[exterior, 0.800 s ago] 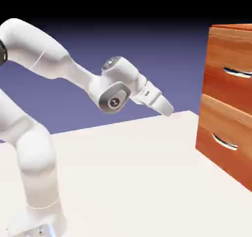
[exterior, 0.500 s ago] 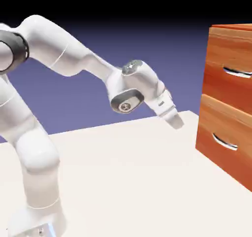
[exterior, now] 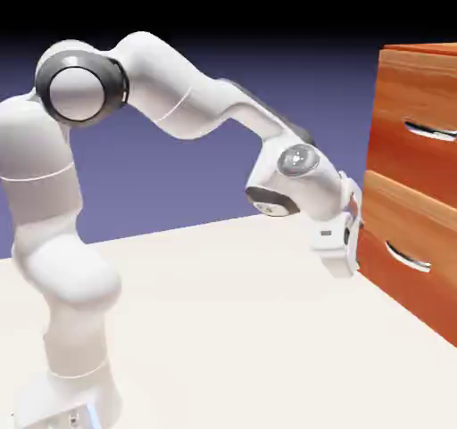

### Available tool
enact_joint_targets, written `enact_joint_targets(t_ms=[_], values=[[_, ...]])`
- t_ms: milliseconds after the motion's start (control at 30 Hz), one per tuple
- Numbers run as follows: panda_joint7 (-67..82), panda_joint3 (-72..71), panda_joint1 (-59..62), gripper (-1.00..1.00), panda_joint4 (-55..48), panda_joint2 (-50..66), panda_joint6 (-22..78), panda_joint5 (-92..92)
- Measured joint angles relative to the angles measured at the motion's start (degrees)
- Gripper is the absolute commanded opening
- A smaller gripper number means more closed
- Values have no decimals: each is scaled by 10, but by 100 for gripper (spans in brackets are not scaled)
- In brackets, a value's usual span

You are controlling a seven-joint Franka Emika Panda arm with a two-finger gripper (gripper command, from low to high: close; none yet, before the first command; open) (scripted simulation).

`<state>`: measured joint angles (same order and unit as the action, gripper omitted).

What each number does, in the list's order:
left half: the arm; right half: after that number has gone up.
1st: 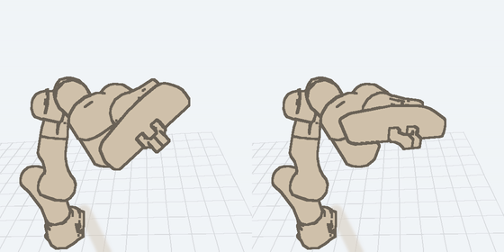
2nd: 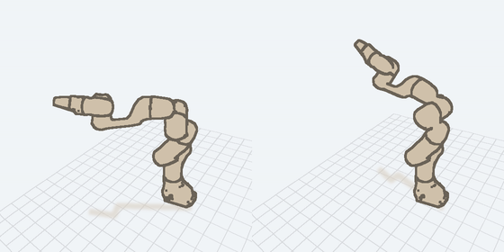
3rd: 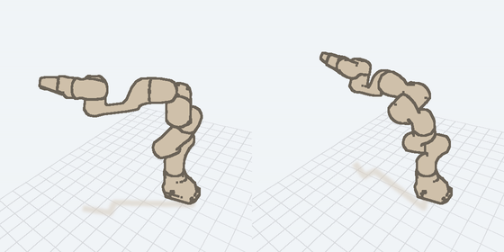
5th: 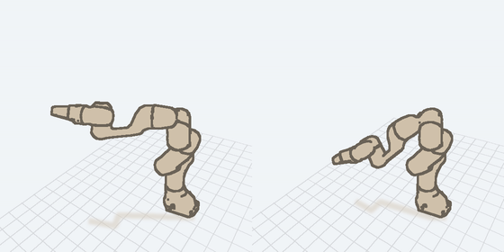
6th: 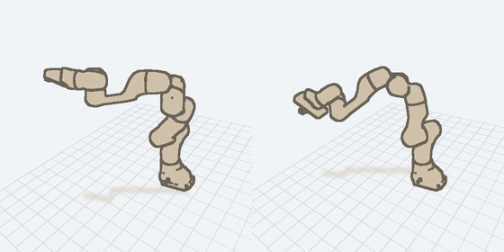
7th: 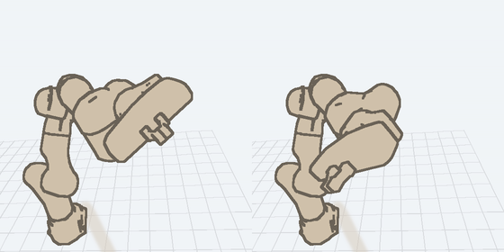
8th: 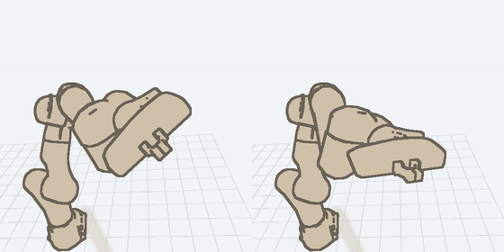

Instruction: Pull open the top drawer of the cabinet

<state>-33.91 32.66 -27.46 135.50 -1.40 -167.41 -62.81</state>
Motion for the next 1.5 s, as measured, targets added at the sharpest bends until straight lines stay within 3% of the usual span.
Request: enact_joint_targets(t_ms=[1300, 1500], values=[[132, 504, -414, 0, -395, 483, 102, -971], [76, 442, -307, 0, -520, 527, 69, -946]])
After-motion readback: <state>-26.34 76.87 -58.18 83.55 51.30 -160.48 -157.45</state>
